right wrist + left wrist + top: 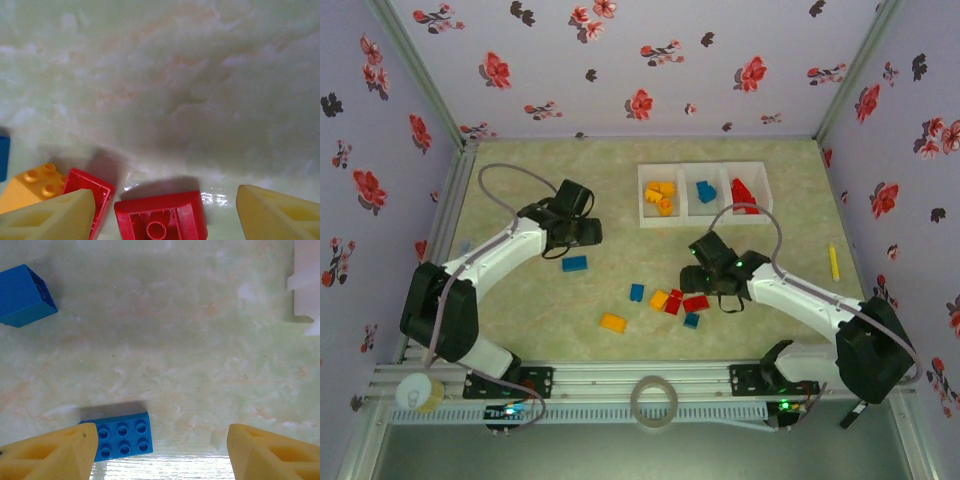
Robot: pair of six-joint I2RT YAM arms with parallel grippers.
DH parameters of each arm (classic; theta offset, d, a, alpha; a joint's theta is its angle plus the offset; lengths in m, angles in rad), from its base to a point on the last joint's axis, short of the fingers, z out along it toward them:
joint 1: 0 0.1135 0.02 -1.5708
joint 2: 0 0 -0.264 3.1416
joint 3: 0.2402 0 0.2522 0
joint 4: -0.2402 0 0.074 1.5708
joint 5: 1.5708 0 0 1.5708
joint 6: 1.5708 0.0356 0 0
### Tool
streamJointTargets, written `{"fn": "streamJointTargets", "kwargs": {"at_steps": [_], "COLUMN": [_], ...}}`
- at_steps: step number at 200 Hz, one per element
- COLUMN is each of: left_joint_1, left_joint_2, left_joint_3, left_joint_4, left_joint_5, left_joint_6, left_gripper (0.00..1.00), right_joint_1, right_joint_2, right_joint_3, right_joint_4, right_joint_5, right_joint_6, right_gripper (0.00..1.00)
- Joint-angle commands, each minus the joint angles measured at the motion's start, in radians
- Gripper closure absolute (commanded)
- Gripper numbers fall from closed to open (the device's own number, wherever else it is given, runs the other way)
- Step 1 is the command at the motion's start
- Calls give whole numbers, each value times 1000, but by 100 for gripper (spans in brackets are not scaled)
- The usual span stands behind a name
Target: Sort the legos into containers by color
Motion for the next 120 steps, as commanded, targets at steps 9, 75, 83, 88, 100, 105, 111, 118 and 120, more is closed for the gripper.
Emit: {"fn": "streamJointTargets", "kwargs": {"at_steps": [9,75,83,88,100,105,111,118,120], "left_joint_1": [-4,-4,-5,-4,-4,-4,-3,-3,-4], "left_joint_2": [-34,-31,-33,-33,-34,-35,-34,-35,-34], "left_joint_3": [-8,2,3,3,3,5,5,5,5], "left_joint_4": [9,4,4,3,1,1,0,-2,-2], "left_joint_5": [-15,-15,-15,-15,-15,-15,-15,-15,-15], "left_joint_6": [-14,-10,-10,-9,-9,-7,-7,-6,-7], "left_gripper": [31,31,31,31,31,31,31,31,31], "right_joint_1": [54,122,126,128,130,131,131,131,131], "right_joint_2": [4,4,12,18,32,38,45,53,56], "right_joint_3": [-36,-68,-68,-66,-65,-64,-61,-56,-55], "right_joint_4": [-37,-77,-76,-73,-66,-63,-61,-58,-56], "right_joint_5": [55,47,43,44,45,47,50,55,54], "right_joint_6": [83,94,92,93,90,89,89,86,85], "right_gripper": [24,23,23,23,22,22,22,22,22]}}
